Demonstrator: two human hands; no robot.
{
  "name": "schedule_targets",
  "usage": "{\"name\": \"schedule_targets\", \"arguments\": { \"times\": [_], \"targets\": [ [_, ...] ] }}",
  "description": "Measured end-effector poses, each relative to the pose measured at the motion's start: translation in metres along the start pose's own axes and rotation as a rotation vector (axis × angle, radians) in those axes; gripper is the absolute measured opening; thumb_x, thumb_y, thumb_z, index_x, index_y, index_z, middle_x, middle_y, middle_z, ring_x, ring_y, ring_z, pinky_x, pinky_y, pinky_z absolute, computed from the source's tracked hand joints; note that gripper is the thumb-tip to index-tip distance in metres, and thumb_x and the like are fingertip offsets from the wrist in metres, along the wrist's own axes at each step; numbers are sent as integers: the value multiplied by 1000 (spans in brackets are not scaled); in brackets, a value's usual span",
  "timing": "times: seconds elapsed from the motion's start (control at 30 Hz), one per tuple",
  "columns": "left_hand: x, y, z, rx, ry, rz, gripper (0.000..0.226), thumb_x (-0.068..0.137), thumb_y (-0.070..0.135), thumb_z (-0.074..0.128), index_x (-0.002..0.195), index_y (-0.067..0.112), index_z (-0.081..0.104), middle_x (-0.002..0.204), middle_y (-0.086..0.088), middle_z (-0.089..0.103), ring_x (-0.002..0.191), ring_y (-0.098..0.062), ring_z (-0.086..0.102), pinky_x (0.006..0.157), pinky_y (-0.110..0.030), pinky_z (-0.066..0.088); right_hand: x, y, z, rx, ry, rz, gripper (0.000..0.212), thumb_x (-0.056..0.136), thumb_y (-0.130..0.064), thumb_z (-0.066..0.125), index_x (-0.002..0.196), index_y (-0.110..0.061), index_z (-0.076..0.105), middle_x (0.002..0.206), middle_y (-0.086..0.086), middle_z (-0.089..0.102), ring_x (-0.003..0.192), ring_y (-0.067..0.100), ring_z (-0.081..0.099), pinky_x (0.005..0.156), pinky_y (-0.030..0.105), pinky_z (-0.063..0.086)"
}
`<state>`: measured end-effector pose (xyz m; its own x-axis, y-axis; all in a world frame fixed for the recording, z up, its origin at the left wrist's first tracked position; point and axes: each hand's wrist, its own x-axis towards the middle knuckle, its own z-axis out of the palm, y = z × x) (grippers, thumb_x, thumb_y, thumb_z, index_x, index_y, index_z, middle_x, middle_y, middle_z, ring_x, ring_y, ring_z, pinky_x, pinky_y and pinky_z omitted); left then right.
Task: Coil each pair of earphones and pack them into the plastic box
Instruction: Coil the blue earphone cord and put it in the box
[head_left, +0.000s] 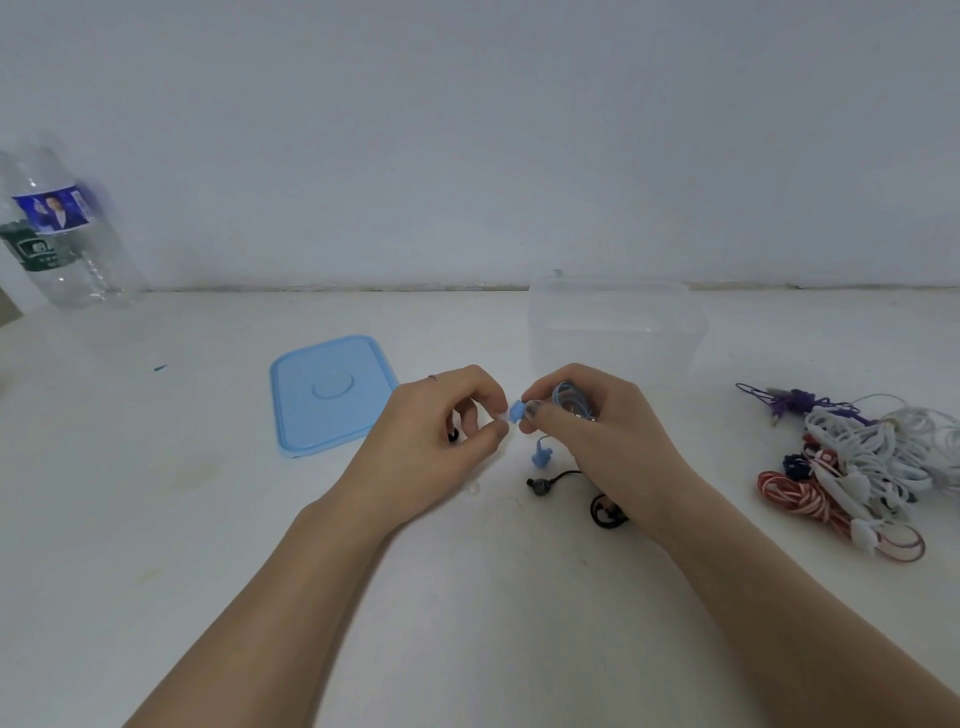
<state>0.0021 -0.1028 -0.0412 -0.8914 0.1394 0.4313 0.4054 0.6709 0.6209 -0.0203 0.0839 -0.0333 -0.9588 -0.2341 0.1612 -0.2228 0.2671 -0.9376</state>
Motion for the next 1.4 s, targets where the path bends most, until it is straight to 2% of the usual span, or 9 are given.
{"name": "schedule_targets", "arguments": {
  "times": [0.07, 0.27, 0.4, 0.53, 0.6, 0.83, 1.03, 1.23, 1.4],
  "targets": [
    [0, 0, 0, -5, -1, 3, 16, 89, 16, 73, 87, 29, 65, 75, 18, 59, 73, -6, 55, 63, -12, 40, 0, 1, 0, 13, 20, 1, 4, 86, -20, 70, 89, -22, 72, 83, -3, 74, 90, 17, 69, 87, 35, 53],
    [-1, -2, 0, -1, -7, -1, 18, 87, 18, 75, 88, 32, 64, 72, 12, 58, 72, -10, 55, 63, -19, 43, 0, 2, 2, 10, 15, -22, 14, 94, -17, 62, 99, -27, 70, 79, -9, 75, 86, 8, 68, 76, 13, 48],
    [-2, -1, -1, 0, 1, 1, 18, 87, 19, 75, 87, 33, 63, 72, 10, 59, 73, -12, 56, 63, -25, 46, 0, 1, 5, -11, 8, -26, 14, 91, -15, 64, 94, -26, 70, 83, 1, 74, 81, 19, 70, 74, 23, 53],
    [-2, 0, -1, -12, 2, 30, 17, 88, 15, 73, 91, 27, 62, 82, 23, 63, 74, -11, 57, 65, -28, 49, -1, 1, 6, 20, 3, -19, 11, 86, -15, 66, 90, -23, 71, 82, 12, 73, 78, 24, 68, 66, 17, 50],
    [-1, 0, 0, -10, 1, 41, 15, 88, 15, 74, 91, 25, 64, 83, 23, 64, 74, -11, 57, 66, -29, 49, -1, 1, 6, 45, 7, -18, 7, 85, -15, 68, 89, -20, 71, 82, 12, 73, 78, 27, 69, 67, 18, 51],
    [-1, -1, 0, -29, -4, 56, 19, 86, 10, 75, 94, 27, 71, 90, 17, 70, 76, -13, 61, 70, -25, 49, 0, 1, 6, 7, 52, -26, 2, 83, -21, 72, 84, -19, 71, 84, 1, 73, 89, 24, 69, 83, 38, 55],
    [-1, 0, 0, -25, 8, 49, 15, 87, 14, 76, 93, 27, 71, 87, 16, 70, 76, -15, 60, 69, -29, 50, -1, 1, 6, 19, 62, -20, 4, 83, -21, 72, 81, -18, 71, 82, 1, 74, 88, 23, 69, 84, 40, 55],
    [-1, 1, 0, -11, -5, 57, 10, 90, 19, 75, 95, 26, 71, 88, 17, 70, 83, -11, 64, 72, -33, 52, 0, 2, 5, 12, 40, -12, 5, 84, -21, 72, 82, -17, 71, 79, 1, 73, 82, 18, 68, 74, 25, 53],
    [-2, 5, -2, -64, 2, 78, 14, 88, 11, 77, 98, 21, 76, 91, 16, 73, 90, -4, 69, 81, -19, 51, -2, -3, 1, 39, -17, 8, 7, 87, -15, 70, 84, -10, 71, 69, -1, 71, 60, 0, 59, 57, 9, 43]
  ]
}}
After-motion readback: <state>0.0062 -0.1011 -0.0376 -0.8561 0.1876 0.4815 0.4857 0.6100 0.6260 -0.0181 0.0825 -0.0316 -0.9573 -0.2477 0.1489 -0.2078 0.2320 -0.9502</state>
